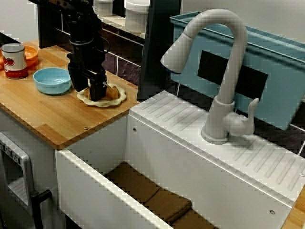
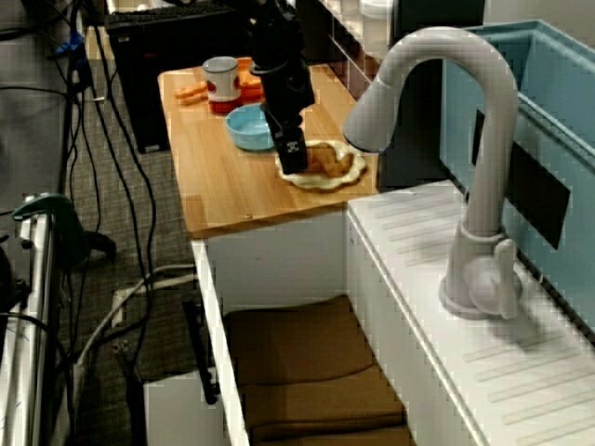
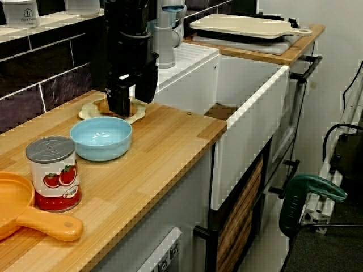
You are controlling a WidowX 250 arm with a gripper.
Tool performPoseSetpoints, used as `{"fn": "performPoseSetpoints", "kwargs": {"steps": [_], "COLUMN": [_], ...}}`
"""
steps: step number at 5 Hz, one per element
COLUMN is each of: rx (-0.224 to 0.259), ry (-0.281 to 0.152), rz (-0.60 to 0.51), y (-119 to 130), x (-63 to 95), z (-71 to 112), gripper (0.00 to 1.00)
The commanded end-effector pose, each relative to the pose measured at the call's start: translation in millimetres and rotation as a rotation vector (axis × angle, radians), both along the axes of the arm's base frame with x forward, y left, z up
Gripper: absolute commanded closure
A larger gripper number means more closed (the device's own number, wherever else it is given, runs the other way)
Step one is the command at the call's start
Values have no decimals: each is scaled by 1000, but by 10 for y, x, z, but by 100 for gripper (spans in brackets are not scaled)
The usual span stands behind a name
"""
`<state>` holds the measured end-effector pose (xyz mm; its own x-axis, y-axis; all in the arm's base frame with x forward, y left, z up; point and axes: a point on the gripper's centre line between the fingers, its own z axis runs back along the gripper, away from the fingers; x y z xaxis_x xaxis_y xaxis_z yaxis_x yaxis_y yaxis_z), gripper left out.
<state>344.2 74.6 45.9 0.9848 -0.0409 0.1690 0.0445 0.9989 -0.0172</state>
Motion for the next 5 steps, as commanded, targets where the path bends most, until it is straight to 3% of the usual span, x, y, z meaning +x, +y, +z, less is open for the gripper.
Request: {"fn": "performPoseSetpoints", "kwargs": {"steps": [1, 5], "rx": [11, 34], "ry": [-40, -40], "rz": [2, 61], "y": [80, 105], "x": [40, 78], "z": [161, 71], "gripper": [0, 0]}}
